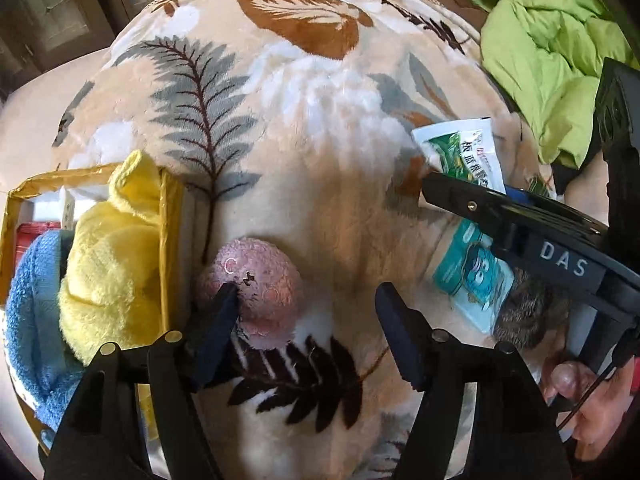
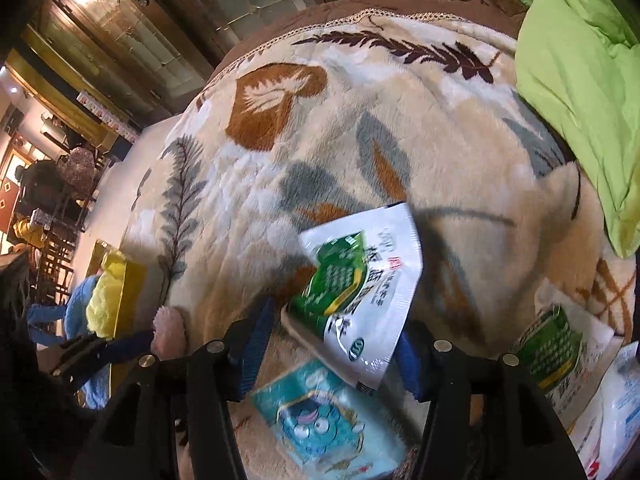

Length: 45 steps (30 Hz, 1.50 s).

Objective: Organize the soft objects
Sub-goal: 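Grasp the pink puff with the left tool while the right tool grasps a green-printed packet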

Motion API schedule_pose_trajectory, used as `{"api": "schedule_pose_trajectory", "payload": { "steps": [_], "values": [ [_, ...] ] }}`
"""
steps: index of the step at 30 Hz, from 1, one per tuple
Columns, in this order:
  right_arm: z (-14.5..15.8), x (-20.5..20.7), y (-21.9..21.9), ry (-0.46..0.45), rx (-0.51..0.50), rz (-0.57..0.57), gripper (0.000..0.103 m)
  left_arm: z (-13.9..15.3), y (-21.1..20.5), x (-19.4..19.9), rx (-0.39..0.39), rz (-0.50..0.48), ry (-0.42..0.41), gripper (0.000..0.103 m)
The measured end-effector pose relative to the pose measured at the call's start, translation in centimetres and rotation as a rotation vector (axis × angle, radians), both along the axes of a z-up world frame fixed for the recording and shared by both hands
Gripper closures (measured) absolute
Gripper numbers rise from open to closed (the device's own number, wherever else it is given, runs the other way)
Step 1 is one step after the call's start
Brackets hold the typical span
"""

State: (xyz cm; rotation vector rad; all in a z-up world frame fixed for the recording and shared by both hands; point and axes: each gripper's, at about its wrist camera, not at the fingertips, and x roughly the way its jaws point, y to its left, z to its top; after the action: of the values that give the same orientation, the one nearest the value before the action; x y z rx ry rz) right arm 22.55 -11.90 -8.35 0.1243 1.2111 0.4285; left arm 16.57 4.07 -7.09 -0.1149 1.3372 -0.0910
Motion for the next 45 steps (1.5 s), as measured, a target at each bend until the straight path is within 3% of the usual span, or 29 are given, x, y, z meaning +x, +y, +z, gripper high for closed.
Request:
{"api": "schedule_pose_trajectory", "payload": {
  "steps": [2, 4, 6, 8, 11, 14, 15, 16, 17, 18, 19, 22, 24, 28, 32, 36, 41, 42, 45],
  "values": [
    [-0.1, 0.2, 0.6, -0.009, -0.043, 0.019, 0.046, 0.0, 0.0, 0.5, -0.001, -0.009, 0.001, 0.046],
    [0.0, -0.3, 1.4, -0.038, -0.106, 0.054, 0.054, 0.1, 0.6, 0.7, 0.002, -0.003, -0.003, 0.069],
    [0.0, -1.0, 1.4, -0.068, -0.146, 0.070, 0.061, 0.3, 2.0, 0.7, -0.042, 0.009, 0.005, 0.084],
    [-0.1, -1.3, 0.3, -0.065, -0.092, 0.046, 0.061, 0.6, 3.4, 0.4, -0.098, 0.024, 0.015, 0.085],
    [-0.2, -1.2, -1.0, -0.026, -0.009, -0.007, 0.061, 0.6, 3.5, -0.5, -0.101, 0.016, 0.004, 0.087],
    [-0.1, -1.5, -0.6, -0.034, -0.045, 0.020, 0.060, 0.5, 2.9, -1.2, -0.099, 0.010, 0.005, 0.088],
    [-0.1, -1.5, -0.3, -0.039, -0.057, 0.035, 0.055, 0.5, 2.7, -1.2, -0.099, 0.007, 0.006, 0.088],
    [-0.2, -1.5, -0.1, -0.038, -0.054, 0.052, 0.038, 0.7, 3.3, -1.8, -0.098, 0.010, 0.005, 0.088],
    [-0.3, -1.4, 0.2, -0.029, -0.019, 0.083, 0.030, 0.6, 3.3, -1.7, -0.094, 0.013, 0.008, 0.088],
    [-0.3, -1.4, 0.5, -0.022, 0.001, 0.097, 0.015, 0.5, 3.2, -1.6, -0.093, 0.012, 0.015, 0.088],
    [-0.3, -1.3, 1.0, -0.009, 0.006, 0.113, 0.009, 0.5, 3.2, -1.5, -0.093, 0.018, 0.012, 0.088],
    [-0.1, -1.4, 2.4, -0.040, -0.073, 0.131, 0.012, 0.3, 3.3, -1.0, -0.102, 0.026, 0.024, 0.088],
    [0.1, -1.4, 1.9, -0.070, -0.066, 0.091, 0.012, 0.2, 3.6, -0.7, -0.118, 0.040, 0.038, 0.088],
    [0.4, 0.4, -1.1, -0.017, 0.058, -0.029, 0.011, 0.2, 3.6, -0.2, -0.131, 0.055, 0.046, 0.087],
    [0.0, 1.9, -1.4, 0.032, -0.024, -0.010, 0.010, -0.1, 3.3, 0.2, -0.133, 0.065, 0.049, 0.086],
    [-0.1, 1.0, -0.1, -0.023, -0.172, 0.067, 0.026, -0.1, 2.8, 0.4, -0.121, 0.059, 0.052, 0.085],
    [0.4, -0.8, -2.0, -0.024, -0.086, 0.048, 0.031, 0.1, 2.0, -0.1, -0.081, 0.034, 0.025, 0.087],
    [0.6, -1.0, -2.3, -0.023, -0.049, 0.042, 0.059, 0.2, 1.9, -0.3, -0.083, 0.029, 0.017, 0.089],
    [1.4, -2.2, -4.0, -0.016, 0.102, 0.000, 0.063, 0.8, 2.0, -1.0, -0.100, 0.020, -0.002, 0.095]
  ]
}}
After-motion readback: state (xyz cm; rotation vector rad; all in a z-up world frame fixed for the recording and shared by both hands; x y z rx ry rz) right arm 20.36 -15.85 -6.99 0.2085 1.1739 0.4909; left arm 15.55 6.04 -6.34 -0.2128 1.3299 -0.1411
